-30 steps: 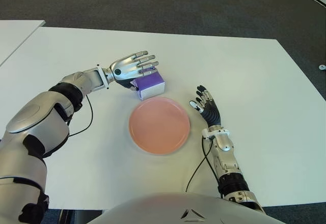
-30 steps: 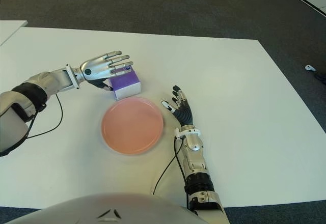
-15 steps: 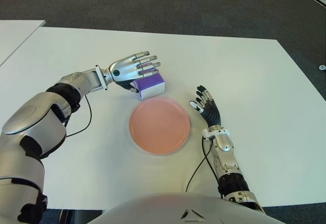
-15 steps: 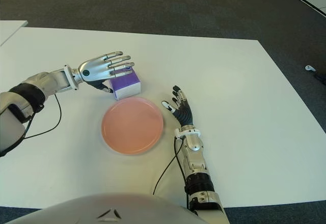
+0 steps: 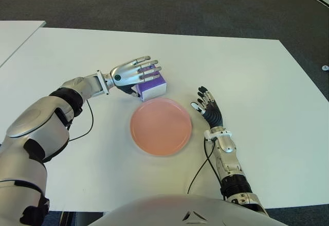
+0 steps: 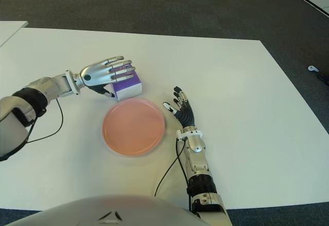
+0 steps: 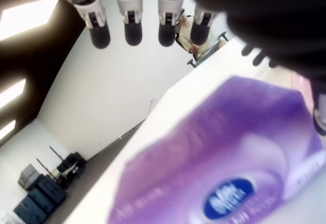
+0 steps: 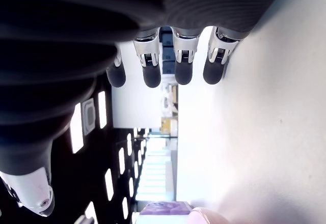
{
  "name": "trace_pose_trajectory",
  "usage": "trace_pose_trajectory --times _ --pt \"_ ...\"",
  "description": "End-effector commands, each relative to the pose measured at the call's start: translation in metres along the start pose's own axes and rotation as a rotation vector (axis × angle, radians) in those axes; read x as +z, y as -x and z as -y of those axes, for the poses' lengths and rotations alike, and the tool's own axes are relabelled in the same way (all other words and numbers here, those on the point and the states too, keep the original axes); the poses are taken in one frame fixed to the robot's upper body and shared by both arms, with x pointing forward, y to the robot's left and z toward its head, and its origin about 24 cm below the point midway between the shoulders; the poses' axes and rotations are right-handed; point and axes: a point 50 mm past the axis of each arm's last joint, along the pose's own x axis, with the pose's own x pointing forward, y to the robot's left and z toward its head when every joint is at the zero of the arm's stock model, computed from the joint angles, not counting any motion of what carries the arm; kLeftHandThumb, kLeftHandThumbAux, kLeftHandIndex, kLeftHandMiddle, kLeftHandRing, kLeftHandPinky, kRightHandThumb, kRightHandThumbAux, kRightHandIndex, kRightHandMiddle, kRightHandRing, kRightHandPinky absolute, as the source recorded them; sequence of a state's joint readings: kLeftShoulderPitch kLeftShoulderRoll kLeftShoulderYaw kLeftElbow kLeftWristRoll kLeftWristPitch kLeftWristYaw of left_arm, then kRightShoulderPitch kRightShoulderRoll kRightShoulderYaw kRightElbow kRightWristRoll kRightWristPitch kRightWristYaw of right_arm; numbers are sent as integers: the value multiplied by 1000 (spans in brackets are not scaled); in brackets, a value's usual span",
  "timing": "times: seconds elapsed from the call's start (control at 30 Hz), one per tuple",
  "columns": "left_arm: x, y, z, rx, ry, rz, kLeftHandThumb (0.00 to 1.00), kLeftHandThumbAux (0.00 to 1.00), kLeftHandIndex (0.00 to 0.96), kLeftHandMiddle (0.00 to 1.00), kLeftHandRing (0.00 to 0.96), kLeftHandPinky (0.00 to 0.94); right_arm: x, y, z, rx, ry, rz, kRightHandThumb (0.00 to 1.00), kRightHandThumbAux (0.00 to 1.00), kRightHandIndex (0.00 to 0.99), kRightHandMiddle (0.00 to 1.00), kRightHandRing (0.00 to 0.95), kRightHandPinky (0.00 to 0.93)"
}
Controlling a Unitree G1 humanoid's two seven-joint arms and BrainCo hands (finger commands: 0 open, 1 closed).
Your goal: Put the tissue paper into the plate.
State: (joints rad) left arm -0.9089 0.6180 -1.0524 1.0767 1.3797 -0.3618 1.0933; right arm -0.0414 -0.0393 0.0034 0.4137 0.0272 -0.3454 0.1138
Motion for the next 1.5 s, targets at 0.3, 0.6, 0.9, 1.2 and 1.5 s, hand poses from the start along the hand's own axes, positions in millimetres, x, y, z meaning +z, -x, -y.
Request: trace_pose_trajectory --times 0.3,0.6,0.9,1.2,1.5 --pt "0 15 19 -205 47 -37 1 356 0 0 0 0 -63 46 -5 -3 -45 -346 0 665 0 0 0 0" --pt "-4 23 27 -346 19 -67 27 370 0 0 0 0 -64 48 -4 7 -44 -344 0 667 0 0 0 0" --pt "-13 29 32 -475 7 -131 60 388 0 0 0 0 -63 49 -4 8 -48 -334 0 671 0 0 0 0" --pt "-19 35 36 -579 9 -191 69 357 0 0 0 0 -63 51 -3 5 -43 -335 0 688 0 0 0 0" --pt "-21 34 35 -592 35 -211 95 352 0 0 0 0 -63 52 -1 16 -47 -343 0 680 0 0 0 0"
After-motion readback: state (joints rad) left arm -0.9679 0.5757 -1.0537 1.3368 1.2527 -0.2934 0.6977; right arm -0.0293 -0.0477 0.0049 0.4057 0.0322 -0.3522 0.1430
